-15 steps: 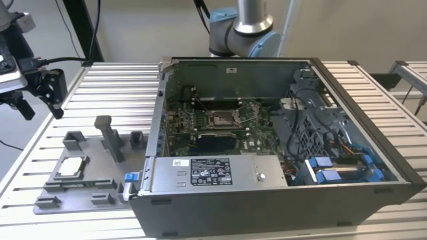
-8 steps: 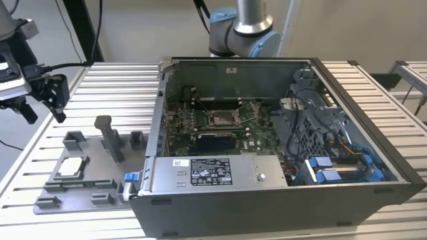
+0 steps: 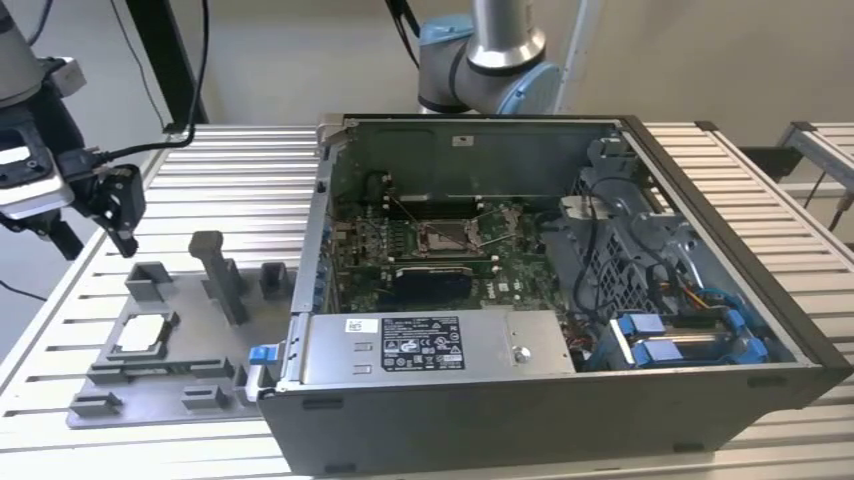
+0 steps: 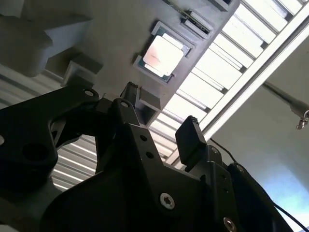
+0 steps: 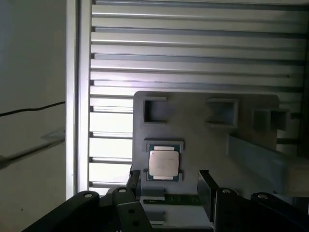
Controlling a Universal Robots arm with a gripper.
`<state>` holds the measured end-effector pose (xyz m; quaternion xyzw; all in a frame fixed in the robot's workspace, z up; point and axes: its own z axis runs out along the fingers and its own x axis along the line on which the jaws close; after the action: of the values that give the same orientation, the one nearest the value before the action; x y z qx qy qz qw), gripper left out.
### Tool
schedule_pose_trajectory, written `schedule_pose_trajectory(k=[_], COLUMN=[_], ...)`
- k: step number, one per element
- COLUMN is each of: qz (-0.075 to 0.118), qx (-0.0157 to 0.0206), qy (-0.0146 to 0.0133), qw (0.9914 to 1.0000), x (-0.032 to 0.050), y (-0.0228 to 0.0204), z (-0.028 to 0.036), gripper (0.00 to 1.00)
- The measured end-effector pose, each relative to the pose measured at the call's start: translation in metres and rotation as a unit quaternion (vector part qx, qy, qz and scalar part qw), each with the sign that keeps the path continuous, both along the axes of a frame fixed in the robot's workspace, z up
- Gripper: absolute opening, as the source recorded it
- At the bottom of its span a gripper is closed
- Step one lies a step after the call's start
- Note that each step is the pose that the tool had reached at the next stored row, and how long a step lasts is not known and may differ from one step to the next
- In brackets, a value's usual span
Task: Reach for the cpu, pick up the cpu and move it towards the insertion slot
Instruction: 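Pick up the cpu and move it towards the insertion slot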
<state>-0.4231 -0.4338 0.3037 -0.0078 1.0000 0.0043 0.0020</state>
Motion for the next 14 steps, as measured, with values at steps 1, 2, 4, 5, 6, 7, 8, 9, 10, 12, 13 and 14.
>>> schedule_pose_trajectory(k=[1,2,4,5,6,7,8,9,10,12,13,14], qz=[0.000,0.000,0.000,0.000,0.000,0.000,0.000,0.000,0.000,0.000,0.000,0.000], qx=[0.0000,0.0000,0.0000,0.0000,0.0000,0.0000,0.0000,0.0000,0.0000,0.0000,0.0000,0.0000], qy=[-0.0001,-0.0003,-0.0008,-0.0011,-0.0015,-0.0019,-0.0023,-0.0027,-0.0033,-0.0049,-0.0058,-0.0069], qw=[1.00000,1.00000,1.00000,1.00000,1.00000,1.00000,1.00000,1.00000,0.99999,0.99999,0.99998,0.99998], x=[0.0000,0.0000,0.0000,0.0001,0.0000,0.0000,0.0000,0.0000,-0.0001,-0.0002,-0.0006,-0.0011], y=[0.0000,-0.0001,-0.0001,-0.0001,-0.0002,-0.0003,-0.0004,-0.0005,-0.0005,-0.0008,-0.0012,-0.0017], z=[-0.0019,-0.0037,-0.0072,-0.0090,-0.0107,-0.0127,-0.0144,-0.0163,-0.0181,-0.0217,-0.0236,-0.0252], gripper=[1.00,1.00,1.00,1.00,1.00,1.00,1.00,1.00,1.00,1.00,1.00,1.00])
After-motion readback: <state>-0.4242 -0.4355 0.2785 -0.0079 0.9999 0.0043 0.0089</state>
